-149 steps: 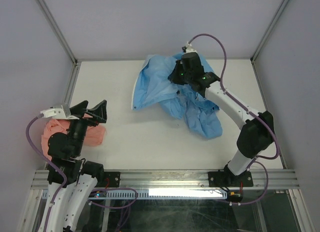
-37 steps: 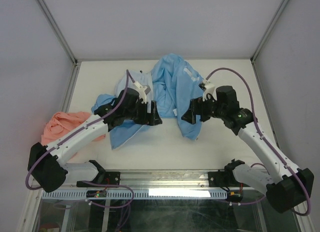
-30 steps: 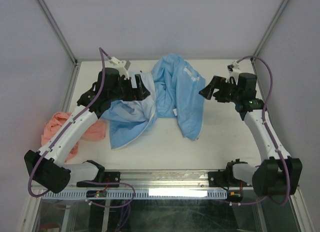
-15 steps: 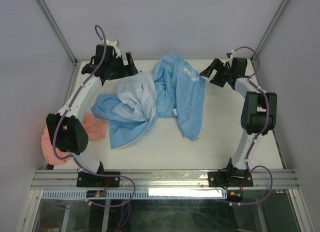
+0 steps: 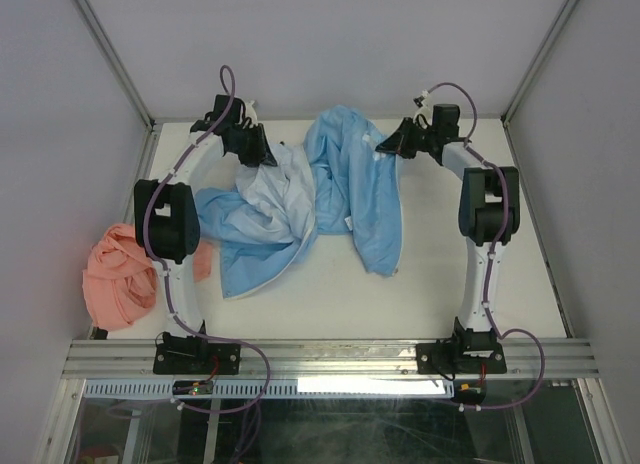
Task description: Zip up the jacket
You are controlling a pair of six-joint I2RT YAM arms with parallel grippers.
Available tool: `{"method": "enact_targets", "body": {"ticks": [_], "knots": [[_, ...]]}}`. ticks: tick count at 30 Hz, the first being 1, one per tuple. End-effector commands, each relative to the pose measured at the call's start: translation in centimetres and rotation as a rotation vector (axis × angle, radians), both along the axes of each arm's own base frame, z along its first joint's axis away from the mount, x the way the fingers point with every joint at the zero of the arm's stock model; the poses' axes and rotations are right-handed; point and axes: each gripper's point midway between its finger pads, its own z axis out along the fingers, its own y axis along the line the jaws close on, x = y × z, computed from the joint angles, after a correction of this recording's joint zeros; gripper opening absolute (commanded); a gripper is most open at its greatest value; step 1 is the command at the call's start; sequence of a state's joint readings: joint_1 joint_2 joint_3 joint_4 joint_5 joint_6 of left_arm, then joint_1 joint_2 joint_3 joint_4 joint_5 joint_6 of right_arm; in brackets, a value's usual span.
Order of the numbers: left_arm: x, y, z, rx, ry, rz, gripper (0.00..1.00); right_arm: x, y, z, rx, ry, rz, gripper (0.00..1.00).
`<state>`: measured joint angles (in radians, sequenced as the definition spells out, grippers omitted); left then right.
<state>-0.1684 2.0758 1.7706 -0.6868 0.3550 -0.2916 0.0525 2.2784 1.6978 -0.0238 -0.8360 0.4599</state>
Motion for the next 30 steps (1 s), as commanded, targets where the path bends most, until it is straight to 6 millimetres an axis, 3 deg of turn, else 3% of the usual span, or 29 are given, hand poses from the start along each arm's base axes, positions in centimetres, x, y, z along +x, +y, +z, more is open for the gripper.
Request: {"method": "enact_targets", "body": {"ticks": [1, 2, 6, 11, 13, 15, 17, 19, 23, 25, 27, 30], "knots": [[1.7, -2.2, 7.5, -0.096, -0.212, -0.103, 0.06, 1.2, -4.1, 12.7, -0.216, -0.296, -0.080, 0.00], [1.8, -2.0, 8.9, -0.086, -0.253, -0.098, 0.00, 1.2, -5.4, 14.2, -0.286, -0.319, -0.120, 0.00], [1.6, 0.0, 15.8, -0.019, -0.431, -0.023, 0.00, -0.3, -12.1, 21.4, -0.575, -0.390, -0.331, 0.00], [-0.2, 4.2, 23.5, 0.081, -0.611, 0.168, 0.00, -5.0, -20.4, 32.1, -0.932, -0.518, -0.662, 0.00], [-1.2, 5.8, 25.8, 0.109, -0.660, 0.252, 0.00, -7.0, -22.3, 34.9, -1.014, -0.545, -0.747, 0.00], [-2.2, 7.1, 27.5, 0.129, -0.696, 0.314, 0.00, -8.4, -23.3, 36.2, -1.089, -0.556, -0.799, 0.00], [-3.3, 7.5, 28.6, 0.122, -0.718, 0.332, 0.00, -9.0, -22.9, 36.3, -1.164, -0.558, -0.805, 0.00], [-4.0, 6.7, 29.3, 0.077, -0.724, 0.309, 0.00, -8.7, -20.6, 35.2, -1.209, -0.561, -0.756, 0.00], [-4.0, 4.9, 27.9, -0.002, -0.673, 0.252, 0.00, -7.2, -13.5, 30.1, -1.156, -0.548, -0.568, 0.01], [-3.7, 4.7, 27.0, -0.005, -0.648, 0.247, 0.00, -6.5, -11.1, 27.1, -1.145, -0.518, -0.510, 0.02], [-3.7, 5.0, 26.6, 0.012, -0.641, 0.260, 0.00, -6.1, -10.3, 25.1, -1.138, -0.483, -0.489, 0.02], [-4.1, 5.5, 27.5, 0.017, -0.661, 0.281, 0.00, -6.0, -11.4, 24.5, -1.171, -0.447, -0.553, 0.02]]}}
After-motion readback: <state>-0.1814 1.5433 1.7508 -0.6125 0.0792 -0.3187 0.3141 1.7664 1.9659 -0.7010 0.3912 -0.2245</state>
